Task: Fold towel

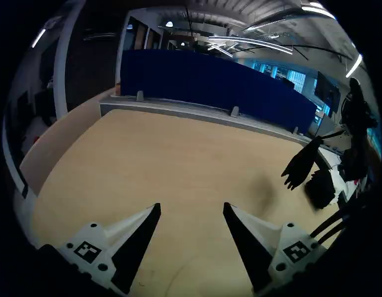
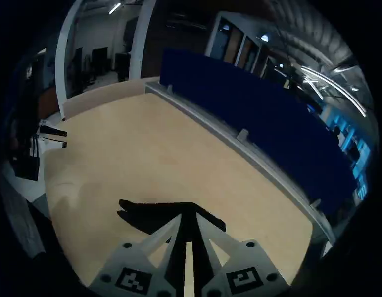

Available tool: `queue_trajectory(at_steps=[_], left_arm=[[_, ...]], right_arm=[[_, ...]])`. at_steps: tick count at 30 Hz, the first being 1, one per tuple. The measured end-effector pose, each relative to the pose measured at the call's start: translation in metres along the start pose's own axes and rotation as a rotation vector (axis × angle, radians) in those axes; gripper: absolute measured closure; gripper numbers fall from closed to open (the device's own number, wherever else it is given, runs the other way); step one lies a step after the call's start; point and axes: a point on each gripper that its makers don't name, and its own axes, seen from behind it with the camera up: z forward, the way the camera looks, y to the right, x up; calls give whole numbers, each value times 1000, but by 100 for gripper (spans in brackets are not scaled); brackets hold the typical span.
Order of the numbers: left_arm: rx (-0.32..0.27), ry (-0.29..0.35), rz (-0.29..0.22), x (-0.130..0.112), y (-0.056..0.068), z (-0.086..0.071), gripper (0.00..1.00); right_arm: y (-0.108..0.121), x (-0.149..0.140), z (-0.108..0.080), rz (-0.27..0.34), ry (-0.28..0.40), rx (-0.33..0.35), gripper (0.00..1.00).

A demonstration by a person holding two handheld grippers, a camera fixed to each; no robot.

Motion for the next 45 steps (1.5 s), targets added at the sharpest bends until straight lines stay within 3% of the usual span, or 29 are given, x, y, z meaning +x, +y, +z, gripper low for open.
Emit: queue_trajectory(at_steps=[11, 23, 35, 45], left_arm=[[20, 0, 12, 3, 23, 2, 6], [23, -17, 18, 0, 55, 7, 7], [15, -24, 28, 4, 78, 13, 6], [-12, -29, 48, 2, 96, 15, 6]], right_arm=[[97, -27, -37, 8, -19, -73, 95], [173, -78, -57, 45, -70, -112, 95], [195, -109, -67, 70, -93, -123, 95], [195, -152, -97, 109, -121, -150, 95]])
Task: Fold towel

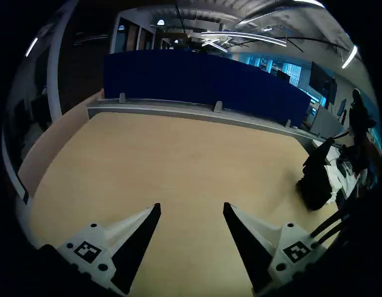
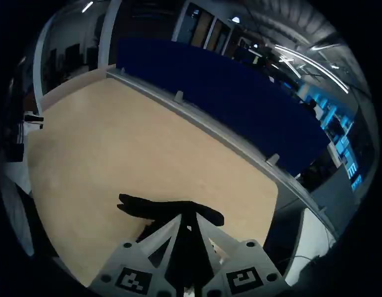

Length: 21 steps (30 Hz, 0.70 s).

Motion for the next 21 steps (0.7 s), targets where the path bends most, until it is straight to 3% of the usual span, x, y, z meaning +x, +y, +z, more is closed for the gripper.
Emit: queue_trajectory(at_steps=[9, 14, 21], left_arm=[[-28, -17, 13, -8, 17, 3, 6], [-39, -27, 22, -12, 25, 4, 6], [-43, -36, 32, -14, 30, 5, 6]], right_arm=[[2, -79, -27, 67, -75, -31, 95], [-7, -125, -32, 108, -128, -35, 95], [-24, -167, -29, 154, -171, -20, 95]])
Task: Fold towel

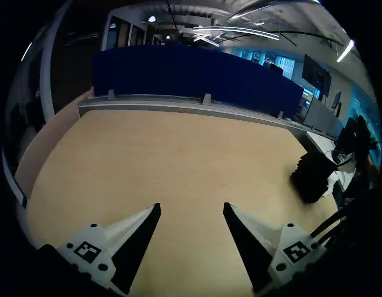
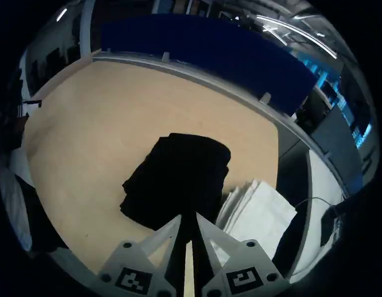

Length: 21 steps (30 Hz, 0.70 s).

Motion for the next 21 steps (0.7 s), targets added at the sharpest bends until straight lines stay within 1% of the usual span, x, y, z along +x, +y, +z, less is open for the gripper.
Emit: queue_trajectory(at_steps=[9, 14, 21], left_arm=[[1, -1, 12, 3, 5, 0, 6], [5, -6, 12, 1, 4, 0, 7], [11, -10, 18, 0, 4, -1, 7]], right_arm=[[-2, -31, 20, 44, -45, -10, 95], [-3, -48, 39, 100, -65, -11, 95], [-5, -58, 59, 172, -65, -18, 95]])
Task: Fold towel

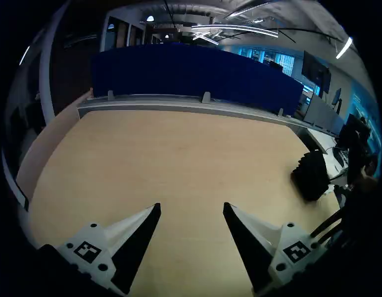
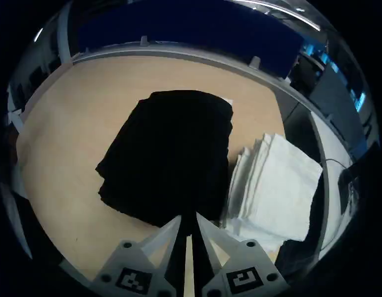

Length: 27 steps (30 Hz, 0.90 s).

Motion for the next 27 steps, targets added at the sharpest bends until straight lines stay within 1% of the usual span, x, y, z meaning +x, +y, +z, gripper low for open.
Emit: queue_trajectory(at_steps=[5, 10, 12, 16, 18, 22, 24, 27], left_arm=[[-2, -1, 3, 0, 1, 0, 6], [-6, -3, 9, -2, 4, 0, 7], [-8, -4, 12, -2, 5, 0, 7], [-12, -3, 16, -2, 7, 0, 7], [-14, -1, 17, -1, 7, 0, 7], [-18, 1, 18, 0, 8, -1, 6], [-20, 1, 18, 0, 8, -1, 6], [-23, 2, 20, 1, 10, -1, 6]], right_arm=[[1, 1, 6, 44, 16, -7, 95], [2, 0, 8, 57, 26, -23, 94], [1, 0, 7, 61, 33, -28, 93], [2, 3, 1, 64, 62, -50, 85], [4, 5, -3, 66, 81, -64, 77], [8, 7, -11, 76, 111, -88, 56], [8, 8, -15, 84, 123, -96, 43], [9, 11, -19, 97, 144, -105, 29]])
